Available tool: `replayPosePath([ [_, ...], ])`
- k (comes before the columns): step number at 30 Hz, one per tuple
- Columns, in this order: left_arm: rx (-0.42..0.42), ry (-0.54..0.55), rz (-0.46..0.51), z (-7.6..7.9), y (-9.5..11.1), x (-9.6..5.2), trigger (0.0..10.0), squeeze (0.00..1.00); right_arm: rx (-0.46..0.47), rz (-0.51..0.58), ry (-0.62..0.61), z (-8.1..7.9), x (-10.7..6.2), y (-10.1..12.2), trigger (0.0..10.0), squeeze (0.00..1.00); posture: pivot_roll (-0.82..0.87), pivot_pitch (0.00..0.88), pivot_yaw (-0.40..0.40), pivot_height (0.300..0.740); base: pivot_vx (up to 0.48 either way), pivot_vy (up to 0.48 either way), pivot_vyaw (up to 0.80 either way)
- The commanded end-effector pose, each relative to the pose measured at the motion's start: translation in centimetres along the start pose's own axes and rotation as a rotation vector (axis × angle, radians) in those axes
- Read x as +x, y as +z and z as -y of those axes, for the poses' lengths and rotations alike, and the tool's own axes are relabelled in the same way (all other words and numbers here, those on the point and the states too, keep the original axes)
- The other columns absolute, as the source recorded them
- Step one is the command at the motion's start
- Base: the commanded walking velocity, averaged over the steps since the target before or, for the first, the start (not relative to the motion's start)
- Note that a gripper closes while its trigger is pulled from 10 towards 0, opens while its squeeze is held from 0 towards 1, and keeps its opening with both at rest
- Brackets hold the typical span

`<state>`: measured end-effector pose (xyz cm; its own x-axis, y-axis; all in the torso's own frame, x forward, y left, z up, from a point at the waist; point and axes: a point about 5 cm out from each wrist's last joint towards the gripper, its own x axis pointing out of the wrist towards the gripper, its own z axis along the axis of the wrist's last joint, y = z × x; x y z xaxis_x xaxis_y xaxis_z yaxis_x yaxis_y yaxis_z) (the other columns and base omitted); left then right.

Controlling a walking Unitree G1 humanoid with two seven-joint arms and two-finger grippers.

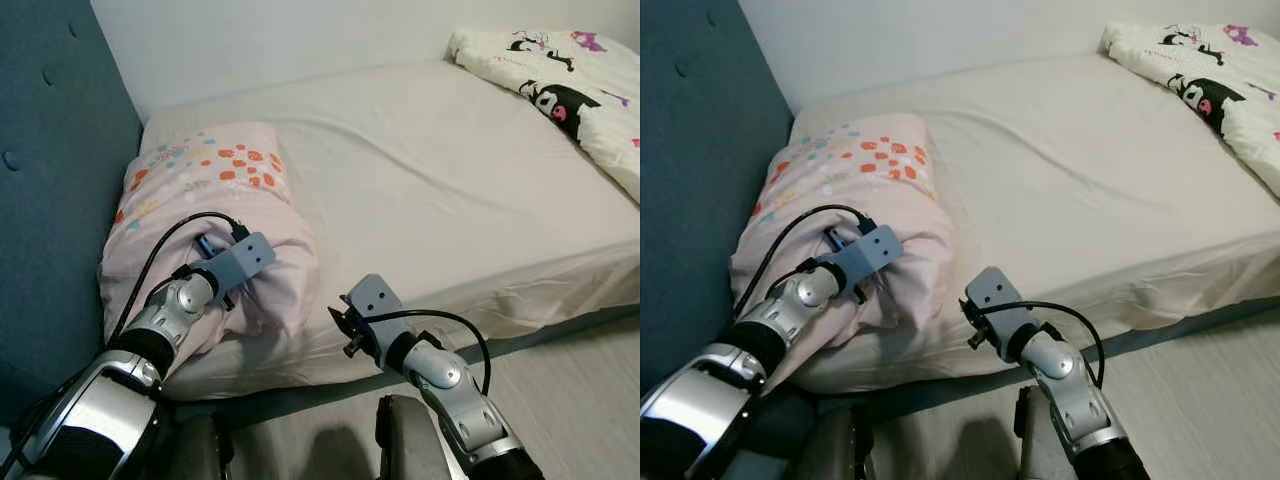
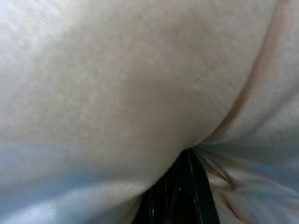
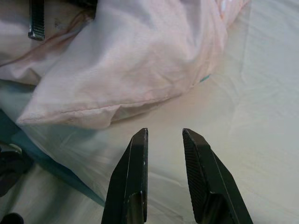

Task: Clean up the room

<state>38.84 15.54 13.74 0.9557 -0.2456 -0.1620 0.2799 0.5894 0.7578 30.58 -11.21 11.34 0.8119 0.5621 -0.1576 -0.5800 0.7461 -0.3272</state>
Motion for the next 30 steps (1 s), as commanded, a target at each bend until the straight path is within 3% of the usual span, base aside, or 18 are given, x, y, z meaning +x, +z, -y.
replayPosePath([
  [1, 0.010, 0.037, -0.028, -0.3, -0.3, 0.0, 0.0, 0.00, 0.003, -0.012, 0.008, -0.6, 0.0, -0.5, 10.0, 0.00, -0.05, 0.257, 0.025, 0.564, 0.000, 0.000, 0.00],
  [6, 0.038, 0.036, -0.041, 0.2, -0.7, -0.1, 0.0, 0.00, -0.003, 0.008, -0.009, -0.7, 0.5, -0.5, 10.0, 0.00, -0.05, 0.250, 0.028, 0.564, 0.000, 0.000, 0.00],
  [10, 0.007, 0.007, -0.031, 0.3, -1.0, -0.3, 0.0, 0.00, -0.003, 0.020, -0.014, -0.7, 0.7, -0.3, 10.0, 0.00, -0.04, 0.245, 0.029, 0.564, 0.000, 0.000, 0.00],
  [12, -0.068, -0.065, 0.013, 0.5, -1.5, -0.9, 0.0, 0.00, 0.005, 0.034, -0.023, -0.6, 0.9, -0.1, 10.0, 0.00, -0.03, 0.237, 0.032, 0.564, 0.000, 0.000, 0.00],
  [13, -0.112, -0.086, 0.053, 0.4, -1.9, -1.4, 2.5, 0.00, 0.010, 0.039, -0.026, -0.5, 0.9, 0.0, 10.0, 0.00, -0.03, 0.232, 0.032, 0.564, 0.000, 0.000, 0.00],
  [15, -0.137, -0.096, 0.080, 0.3, -2.1, -1.7, 2.5, 0.00, 0.012, 0.042, -0.028, -0.5, 1.0, 0.0, 10.0, 0.00, -0.02, 0.230, 0.033, 0.564, 0.000, 0.000, 0.00],
  [16, -0.166, -0.109, 0.108, 0.1, -2.5, -2.2, 10.0, 0.00, 0.018, 0.043, -0.028, -0.5, 1.0, 0.0, 10.0, 0.00, -0.02, 0.225, 0.032, 0.564, 0.000, 0.000, 0.00],
  [20, -0.194, -0.147, 0.154, 0.2, -2.9, -2.9, 10.0, 0.00, 0.025, 0.044, -0.023, -0.6, 1.0, -0.1, 10.0, 0.00, -0.01, 0.220, 0.029, 0.564, 0.000, 0.000, 0.00],
  [22, -0.211, -0.204, 0.241, 0.7, -3.5, -4.7, 10.0, 0.00, 0.040, 0.052, -0.007, -0.9, 1.1, -0.3, 10.0, 0.00, 0.00, 0.211, 0.024, 0.564, 0.000, 0.000, 0.00],
  [30, -0.200, -0.224, 0.286, 0.0, -4.7, -7.8, 10.0, 0.00, 0.085, 0.086, 0.028, -1.5, 1.1, 0.1, 10.0, 0.00, 0.00, 0.191, 0.032, 0.564, 0.000, 0.000, 0.00],
])
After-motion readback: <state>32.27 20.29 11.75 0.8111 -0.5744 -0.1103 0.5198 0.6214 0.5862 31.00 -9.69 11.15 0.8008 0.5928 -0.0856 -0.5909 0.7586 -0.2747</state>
